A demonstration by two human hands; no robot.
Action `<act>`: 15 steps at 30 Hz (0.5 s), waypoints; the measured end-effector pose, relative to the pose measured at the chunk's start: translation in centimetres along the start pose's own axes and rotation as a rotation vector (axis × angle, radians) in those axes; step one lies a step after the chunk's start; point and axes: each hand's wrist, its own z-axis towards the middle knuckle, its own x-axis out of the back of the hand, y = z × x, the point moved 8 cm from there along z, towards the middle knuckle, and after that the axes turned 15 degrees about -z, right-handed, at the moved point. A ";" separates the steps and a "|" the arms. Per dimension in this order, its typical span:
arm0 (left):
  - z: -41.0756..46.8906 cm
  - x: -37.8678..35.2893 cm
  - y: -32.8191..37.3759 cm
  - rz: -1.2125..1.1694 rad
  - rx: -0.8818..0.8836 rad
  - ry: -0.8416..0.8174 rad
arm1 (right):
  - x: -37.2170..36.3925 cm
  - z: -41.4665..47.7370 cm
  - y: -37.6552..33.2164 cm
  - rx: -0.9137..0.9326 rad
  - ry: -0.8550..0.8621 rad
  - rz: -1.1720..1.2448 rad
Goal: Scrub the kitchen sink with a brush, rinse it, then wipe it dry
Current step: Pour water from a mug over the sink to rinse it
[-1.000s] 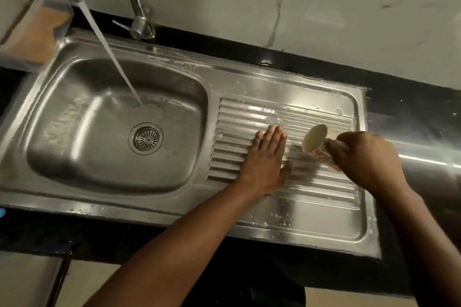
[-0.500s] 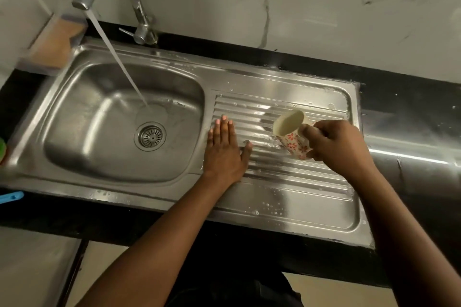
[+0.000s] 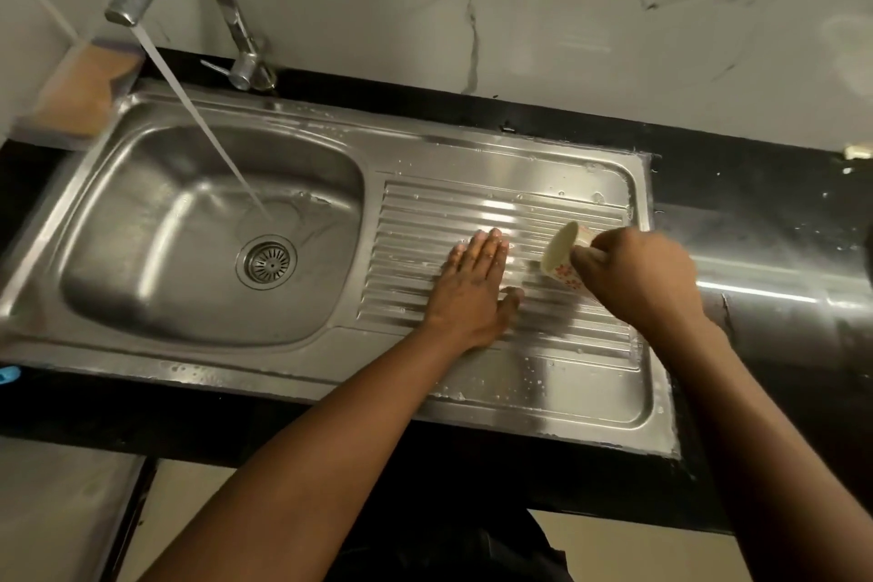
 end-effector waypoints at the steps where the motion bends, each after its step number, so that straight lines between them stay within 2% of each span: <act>1: 0.1 0.5 -0.5 -0.012 0.007 0.013 | 0.2 0.5 -1.2 0.029 0.015 -0.018; 5: -0.2 3.0 -4.4 -0.064 0.142 0.102 | 1.0 1.8 -5.4 0.105 0.045 0.002; 9: -1.7 4.3 -8.7 -0.043 0.244 0.148 | 0.3 2.3 -6.3 0.098 0.004 0.165; 12: -2.5 5.0 -9.8 -0.057 0.299 0.158 | -0.8 1.6 -4.5 0.058 -0.133 0.450; 15: -2.1 4.7 -8.0 -0.034 0.291 0.137 | -1.9 -0.3 -1.5 -0.042 -0.252 0.761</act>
